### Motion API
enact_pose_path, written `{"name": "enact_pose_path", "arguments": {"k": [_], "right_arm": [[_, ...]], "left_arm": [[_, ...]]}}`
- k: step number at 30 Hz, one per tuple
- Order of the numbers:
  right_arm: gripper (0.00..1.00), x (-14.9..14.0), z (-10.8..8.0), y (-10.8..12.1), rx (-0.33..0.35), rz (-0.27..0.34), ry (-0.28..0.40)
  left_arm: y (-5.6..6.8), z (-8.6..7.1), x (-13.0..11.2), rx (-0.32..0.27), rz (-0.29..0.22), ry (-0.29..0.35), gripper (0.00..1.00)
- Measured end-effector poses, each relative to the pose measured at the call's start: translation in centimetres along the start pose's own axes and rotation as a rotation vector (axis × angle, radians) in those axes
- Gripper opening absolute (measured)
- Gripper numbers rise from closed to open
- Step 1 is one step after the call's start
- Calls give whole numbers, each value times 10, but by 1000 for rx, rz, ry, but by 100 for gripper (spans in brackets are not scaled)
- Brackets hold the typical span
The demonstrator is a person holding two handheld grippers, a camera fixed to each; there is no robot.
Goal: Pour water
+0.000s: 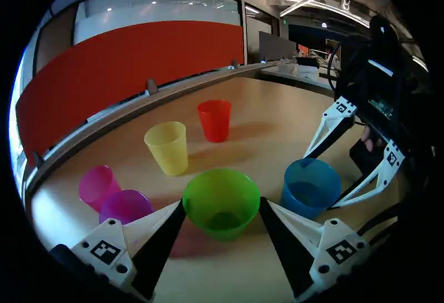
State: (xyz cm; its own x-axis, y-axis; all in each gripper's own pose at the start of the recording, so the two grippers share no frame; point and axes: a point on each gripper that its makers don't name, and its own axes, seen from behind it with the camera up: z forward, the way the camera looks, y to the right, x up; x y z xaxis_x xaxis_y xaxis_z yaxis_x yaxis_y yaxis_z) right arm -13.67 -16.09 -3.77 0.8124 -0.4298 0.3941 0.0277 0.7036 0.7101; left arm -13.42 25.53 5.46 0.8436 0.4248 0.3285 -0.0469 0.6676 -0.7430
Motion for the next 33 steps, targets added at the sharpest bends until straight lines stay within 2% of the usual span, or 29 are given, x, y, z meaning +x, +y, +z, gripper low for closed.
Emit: {"name": "enact_pose_path", "arguments": {"k": [6, 10, 17, 21, 33], "right_arm": [[100, 0, 0, 0, 1, -1, 1], [100, 1, 0, 0, 2, 0, 3], [100, 1, 1, -1, 0, -3, 6], [100, 3, 0, -1, -1, -4, 10], [100, 6, 2, -3, -3, -5, 14]], "left_arm": [[1, 3, 2, 1, 0, 7, 95], [2, 2, 3, 9, 12, 16, 90], [6, 0, 3, 16, 46, 23, 89], [8, -1, 5, 13, 47, 27, 88], [6, -28, 24, 29, 26, 76, 88]]}}
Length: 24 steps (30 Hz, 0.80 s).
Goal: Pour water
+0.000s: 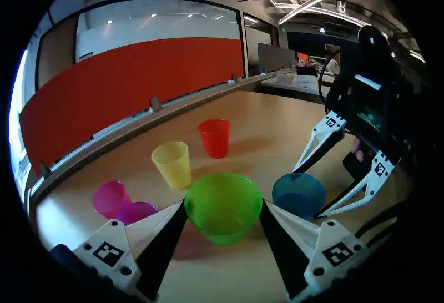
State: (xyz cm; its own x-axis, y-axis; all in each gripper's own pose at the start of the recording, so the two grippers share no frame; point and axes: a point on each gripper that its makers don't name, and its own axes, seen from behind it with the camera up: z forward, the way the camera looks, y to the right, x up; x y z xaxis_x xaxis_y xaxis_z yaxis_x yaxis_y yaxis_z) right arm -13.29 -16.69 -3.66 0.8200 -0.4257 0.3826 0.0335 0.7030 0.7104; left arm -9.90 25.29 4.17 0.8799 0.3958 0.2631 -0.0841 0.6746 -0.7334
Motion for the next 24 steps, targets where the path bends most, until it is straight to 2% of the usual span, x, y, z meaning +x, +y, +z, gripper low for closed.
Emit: {"name": "enact_pose_path", "arguments": {"k": [8, 14, 24], "right_arm": [[100, 2, 3, -1, 1, -4, 0], [100, 6, 7, -3, 4, -4, 6], [100, 13, 16, -5, 12, 4, 22]], "left_arm": [[-5, -28, 4, 26, -33, 20, 88], [-11, -54, 4, 60, -60, 33, 88], [-11, -96, -1, 97, -105, 56, 88]]}}
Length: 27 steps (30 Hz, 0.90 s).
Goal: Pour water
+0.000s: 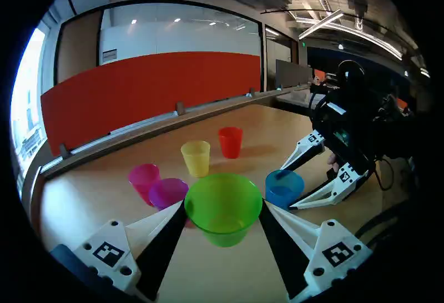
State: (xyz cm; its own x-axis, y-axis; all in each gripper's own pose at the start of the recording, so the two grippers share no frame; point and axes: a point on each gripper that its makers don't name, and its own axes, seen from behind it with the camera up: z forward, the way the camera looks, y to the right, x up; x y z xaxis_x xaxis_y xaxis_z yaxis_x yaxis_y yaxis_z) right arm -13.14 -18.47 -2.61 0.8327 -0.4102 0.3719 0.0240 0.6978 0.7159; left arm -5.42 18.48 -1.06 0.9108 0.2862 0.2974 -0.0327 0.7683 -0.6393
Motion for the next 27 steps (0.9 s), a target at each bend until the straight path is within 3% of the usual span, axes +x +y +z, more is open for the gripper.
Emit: {"name": "enact_pose_path", "arguments": {"k": [12, 27], "right_arm": [[95, -1, 5, -2, -4, -11, 4], [90, -1, 6, 1, -23, 2, 27]], "left_arm": [[-6, -31, -18, 46, -50, 10, 88], [-9, -48, -29, 74, -84, 35, 88]]}}
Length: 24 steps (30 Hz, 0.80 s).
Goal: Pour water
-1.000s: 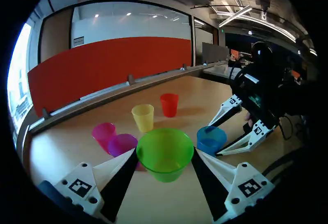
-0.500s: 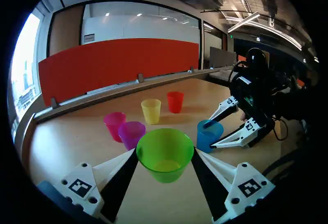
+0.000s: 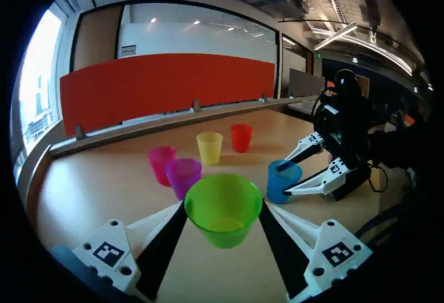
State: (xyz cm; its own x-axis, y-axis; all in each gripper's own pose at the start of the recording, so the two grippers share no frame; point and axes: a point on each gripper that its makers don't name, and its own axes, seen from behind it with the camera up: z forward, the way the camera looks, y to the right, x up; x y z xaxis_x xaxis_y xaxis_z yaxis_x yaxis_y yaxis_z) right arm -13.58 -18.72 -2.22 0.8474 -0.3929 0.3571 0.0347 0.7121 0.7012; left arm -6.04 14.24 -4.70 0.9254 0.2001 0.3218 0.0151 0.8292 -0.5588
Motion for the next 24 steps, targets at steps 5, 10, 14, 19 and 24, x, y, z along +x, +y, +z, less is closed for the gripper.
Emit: {"name": "enact_pose_path", "arguments": {"k": [5, 10, 14, 19, 24], "right_arm": [[89, 6, -3, -1, -10, 1, 27], [90, 22, -9, -3, -25, 6, 89], [90, 41, -15, -4, -40, 20, 154], [90, 65, -26, -5, -64, 43, 234], [89, 81, -37, -5, -86, 61, 296]], "left_arm": [[1, -4, 0, 10, -4, 14, 88], [0, -8, 1, 18, -20, 35, 88], [-1, -11, 6, 22, -27, 54, 88], [3, -16, 14, 17, -21, 77, 88], [9, -20, 26, 14, -11, 117, 88]]}}
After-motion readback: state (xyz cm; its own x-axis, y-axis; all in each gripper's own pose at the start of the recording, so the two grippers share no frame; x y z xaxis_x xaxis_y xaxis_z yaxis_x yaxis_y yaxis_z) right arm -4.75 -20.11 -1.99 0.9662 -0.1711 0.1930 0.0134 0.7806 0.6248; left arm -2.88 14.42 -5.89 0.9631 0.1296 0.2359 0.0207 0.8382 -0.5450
